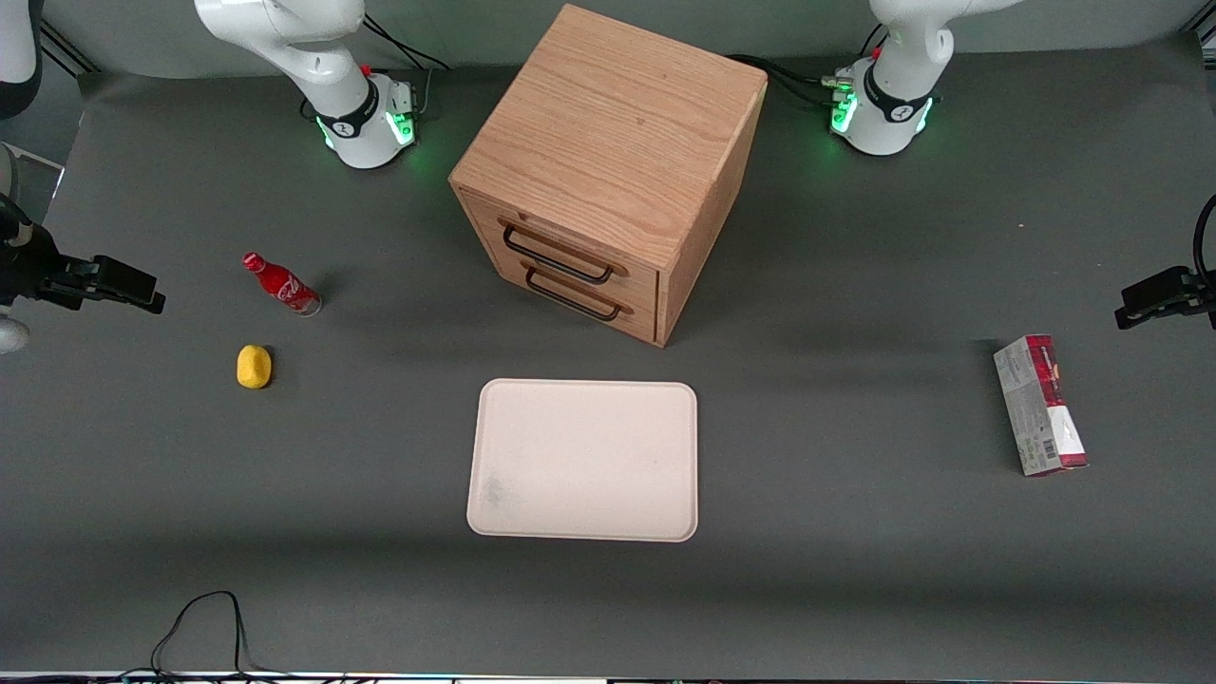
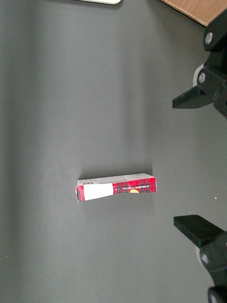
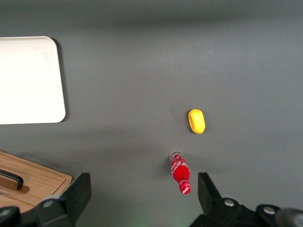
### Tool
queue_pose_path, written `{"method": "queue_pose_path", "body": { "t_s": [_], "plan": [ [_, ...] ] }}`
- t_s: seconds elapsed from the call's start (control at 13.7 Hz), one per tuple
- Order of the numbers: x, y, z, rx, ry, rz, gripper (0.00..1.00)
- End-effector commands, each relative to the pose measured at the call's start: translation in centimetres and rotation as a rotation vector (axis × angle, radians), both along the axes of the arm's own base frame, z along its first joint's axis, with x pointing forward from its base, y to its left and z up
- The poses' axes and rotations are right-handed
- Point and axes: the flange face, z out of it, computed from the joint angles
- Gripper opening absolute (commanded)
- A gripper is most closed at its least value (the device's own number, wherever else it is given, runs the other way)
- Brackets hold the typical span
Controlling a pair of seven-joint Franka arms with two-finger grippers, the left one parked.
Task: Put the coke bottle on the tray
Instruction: 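Move the right gripper toward the red Coca-Cola bottle lying on the table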
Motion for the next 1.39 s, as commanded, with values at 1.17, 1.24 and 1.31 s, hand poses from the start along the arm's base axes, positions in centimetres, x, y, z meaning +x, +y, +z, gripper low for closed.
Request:
{"method": "queue_pose_path", "body": {
  "t_s": [1.17, 1.24, 1.31],
  "plan": [
    [-6.7, -2.3, 3.7, 0.018, 0.004, 0.009, 1.0],
    [-8.4, -3.0, 4.1, 0.024, -0.001, -0.001, 1.0],
    [-10.4, -3.6, 4.5, 0.03, -0.011, 0.001, 1.0]
  ]
}}
